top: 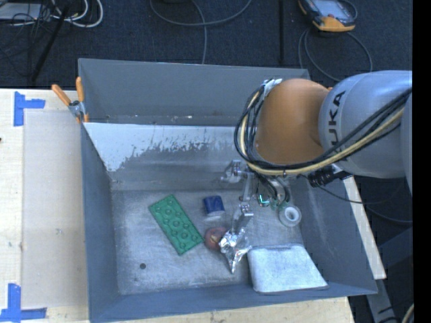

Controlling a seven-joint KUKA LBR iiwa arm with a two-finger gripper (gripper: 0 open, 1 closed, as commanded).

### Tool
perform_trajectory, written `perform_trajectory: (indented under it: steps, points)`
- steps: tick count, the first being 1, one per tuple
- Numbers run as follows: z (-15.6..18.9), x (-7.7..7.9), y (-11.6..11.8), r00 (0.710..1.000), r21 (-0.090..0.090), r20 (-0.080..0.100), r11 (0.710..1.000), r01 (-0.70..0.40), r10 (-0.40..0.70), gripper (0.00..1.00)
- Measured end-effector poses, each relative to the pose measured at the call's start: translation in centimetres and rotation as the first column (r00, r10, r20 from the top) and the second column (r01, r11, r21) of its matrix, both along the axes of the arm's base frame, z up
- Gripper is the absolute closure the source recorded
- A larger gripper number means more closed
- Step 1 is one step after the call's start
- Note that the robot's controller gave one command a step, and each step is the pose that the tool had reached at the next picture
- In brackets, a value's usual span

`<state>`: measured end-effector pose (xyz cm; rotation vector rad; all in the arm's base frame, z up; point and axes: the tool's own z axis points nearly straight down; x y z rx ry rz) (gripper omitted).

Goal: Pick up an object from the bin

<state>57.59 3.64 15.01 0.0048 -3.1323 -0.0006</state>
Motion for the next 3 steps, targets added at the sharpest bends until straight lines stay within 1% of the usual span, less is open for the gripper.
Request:
perform_trajectory:
  steps: [1, 2, 3]
  points:
    - [-7.6, -0.5, 1.2, 0.999, 0.000, 0.016, 0.999, -0.033, 0.033, 0.00]
    - [-7.4, -0.4, 1.2, 0.999, 0.001, 0.018, 0.999, -0.032, 0.032, 1.00]
    - [6.7, 1.3, -0.6, 0.931, -0.003, 0.017, 0.931, -0.364, 0.364, 1.00]
